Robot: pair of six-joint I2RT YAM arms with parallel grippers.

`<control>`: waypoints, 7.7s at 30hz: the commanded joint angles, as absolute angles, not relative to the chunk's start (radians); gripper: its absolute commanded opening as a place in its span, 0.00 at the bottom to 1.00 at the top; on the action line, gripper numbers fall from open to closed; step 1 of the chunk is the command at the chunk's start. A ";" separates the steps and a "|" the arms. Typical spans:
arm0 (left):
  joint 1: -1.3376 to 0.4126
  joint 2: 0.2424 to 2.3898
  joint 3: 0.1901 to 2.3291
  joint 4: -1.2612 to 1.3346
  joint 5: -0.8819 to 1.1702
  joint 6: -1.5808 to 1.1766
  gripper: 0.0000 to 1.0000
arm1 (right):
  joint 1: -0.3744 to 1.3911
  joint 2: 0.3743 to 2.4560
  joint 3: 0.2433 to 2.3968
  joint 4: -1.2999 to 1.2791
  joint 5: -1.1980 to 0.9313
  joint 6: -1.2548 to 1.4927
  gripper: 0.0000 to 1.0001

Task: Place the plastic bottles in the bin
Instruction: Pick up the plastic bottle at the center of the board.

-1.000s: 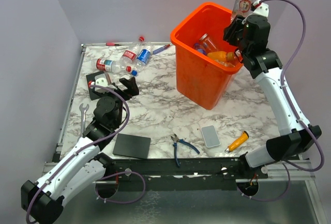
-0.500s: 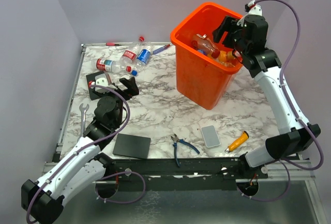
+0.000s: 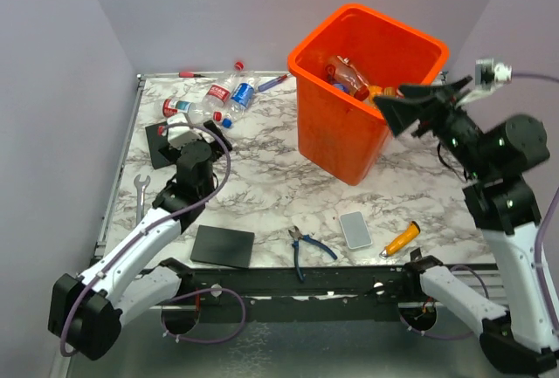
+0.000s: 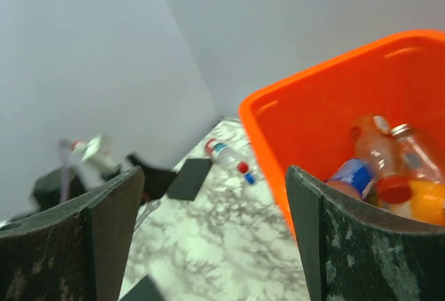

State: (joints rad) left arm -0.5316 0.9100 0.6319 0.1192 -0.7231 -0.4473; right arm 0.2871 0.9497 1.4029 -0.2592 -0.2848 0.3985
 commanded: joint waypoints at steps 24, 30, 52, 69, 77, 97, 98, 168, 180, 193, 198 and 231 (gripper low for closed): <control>-0.082 1.863 1.328 -0.134 -0.423 -1.317 0.99 | 0.288 0.382 0.814 -0.140 -0.336 0.513 0.82; -0.082 2.001 1.457 -0.244 -0.478 -1.362 0.99 | 0.288 0.391 0.828 -0.153 -0.317 0.481 0.82; -0.079 2.162 1.543 -0.278 -0.507 -1.364 0.44 | 0.288 0.427 0.868 -0.173 -0.281 0.443 0.82; -0.131 1.426 1.167 0.006 -0.279 -1.143 0.30 | 0.288 0.548 0.933 -0.110 -0.514 0.525 0.79; -0.324 1.137 0.993 0.354 0.063 -1.039 0.25 | 0.432 0.798 1.130 -0.194 -0.474 0.507 0.76; -0.518 0.914 0.932 0.504 0.114 -1.042 0.18 | 0.983 1.195 1.305 0.091 0.089 0.368 0.84; -0.519 0.912 0.930 0.505 0.114 -1.041 0.18 | 0.984 1.204 1.314 0.098 0.081 0.366 0.84; -0.819 0.657 0.735 -0.167 0.008 1.368 0.90 | 0.999 1.620 2.282 -1.367 -0.179 0.364 0.00; -0.827 0.714 0.766 -0.049 -0.032 1.263 0.58 | 0.999 1.520 2.163 -1.293 -0.171 0.352 0.00; -0.828 0.728 0.807 0.051 0.033 0.750 0.37 | 0.999 1.306 2.038 -1.002 -0.048 0.325 0.79; -0.828 0.755 0.838 0.055 0.186 0.341 0.36 | 0.999 1.046 1.717 -0.534 -0.006 0.275 0.83; -0.827 0.810 0.833 0.287 0.437 -0.367 0.46 | 0.999 1.341 1.855 -0.428 -0.014 0.257 0.09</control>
State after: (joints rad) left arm -0.8268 0.8375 0.8505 0.2577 0.4522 -0.3885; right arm 0.9939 1.3315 1.8038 -0.3515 -0.0166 0.2459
